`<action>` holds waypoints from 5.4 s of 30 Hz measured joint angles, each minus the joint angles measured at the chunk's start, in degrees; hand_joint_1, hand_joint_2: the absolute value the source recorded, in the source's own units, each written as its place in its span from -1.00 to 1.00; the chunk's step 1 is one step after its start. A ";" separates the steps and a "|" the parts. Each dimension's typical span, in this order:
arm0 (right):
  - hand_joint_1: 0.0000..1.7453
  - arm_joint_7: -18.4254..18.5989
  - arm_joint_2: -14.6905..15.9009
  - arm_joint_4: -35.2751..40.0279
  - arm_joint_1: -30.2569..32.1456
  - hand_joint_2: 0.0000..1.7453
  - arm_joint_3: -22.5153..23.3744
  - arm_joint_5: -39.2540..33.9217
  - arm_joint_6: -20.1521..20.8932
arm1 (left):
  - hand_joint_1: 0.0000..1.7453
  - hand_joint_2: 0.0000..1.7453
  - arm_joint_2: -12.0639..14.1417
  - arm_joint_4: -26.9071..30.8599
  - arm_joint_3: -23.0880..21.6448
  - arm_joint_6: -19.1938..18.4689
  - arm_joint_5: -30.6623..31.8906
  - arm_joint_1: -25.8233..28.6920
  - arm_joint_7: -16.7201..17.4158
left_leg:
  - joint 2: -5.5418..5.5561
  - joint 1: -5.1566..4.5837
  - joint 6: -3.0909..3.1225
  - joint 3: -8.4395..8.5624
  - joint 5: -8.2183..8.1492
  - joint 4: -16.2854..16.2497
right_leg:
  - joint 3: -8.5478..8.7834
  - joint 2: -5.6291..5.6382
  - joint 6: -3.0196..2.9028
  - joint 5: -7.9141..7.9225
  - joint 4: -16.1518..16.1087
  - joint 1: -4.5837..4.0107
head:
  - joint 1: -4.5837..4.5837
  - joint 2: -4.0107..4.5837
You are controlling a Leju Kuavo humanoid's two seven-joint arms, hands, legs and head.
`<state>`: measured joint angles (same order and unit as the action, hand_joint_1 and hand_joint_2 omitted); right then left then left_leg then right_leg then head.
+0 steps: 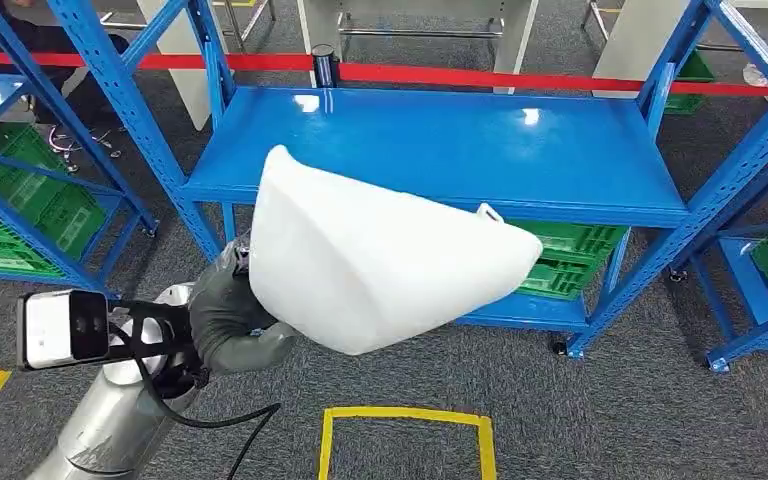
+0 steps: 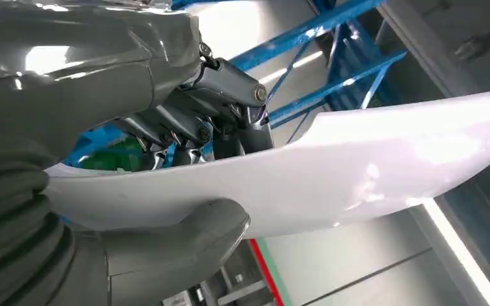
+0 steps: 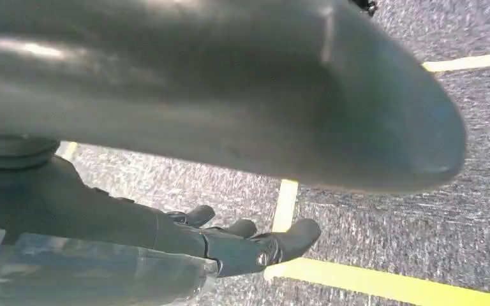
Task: Take the parts from the cabinet and place them on the table.
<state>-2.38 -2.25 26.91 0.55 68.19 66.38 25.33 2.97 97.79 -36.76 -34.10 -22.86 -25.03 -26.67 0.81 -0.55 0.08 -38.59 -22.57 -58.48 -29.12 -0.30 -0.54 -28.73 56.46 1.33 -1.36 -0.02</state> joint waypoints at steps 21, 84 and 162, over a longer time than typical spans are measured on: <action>-1.00 0.81 -2.51 4.44 -0.03 -1.00 3.21 0.96 1.86 | 0.76 1.00 -1.99 -1.00 -1.86 -0.35 -2.95 -1.95 3.56 | -0.85 0.81 1.69 1.50 2.00 2.50 | -1.44 -0.01 5.39 1.33 6.62 1.34 | 0.26 0.00; -1.00 -10.69 0.42 5.35 -0.39 -1.00 5.29 7.04 2.56 | 0.76 1.00 -2.30 2.58 -0.35 -2.21 1.33 0.00 0.94 | -1.50 0.25 1.66 0.29 0.48 0.05 | -0.37 0.52 4.67 -1.65 1.27 0.74 | 0.17 0.00; -1.00 -12.09 2.56 0.87 -1.40 -1.00 8.96 7.85 3.30 | 0.76 1.00 -2.19 4.55 -1.29 -2.47 1.86 -0.82 -0.24 | -0.77 -0.03 1.45 10.16 -6.64 2.02 | -4.82 -0.04 2.64 4.32 0.19 0.44 | -0.39 0.00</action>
<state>-14.47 0.31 27.78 -0.86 77.16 74.23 28.63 0.79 102.33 -38.05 -36.57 -21.00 -25.86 -26.91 0.04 -0.58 1.53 -28.43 -29.21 -56.46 -33.94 -0.34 2.10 -24.41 56.65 1.77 -1.75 -0.02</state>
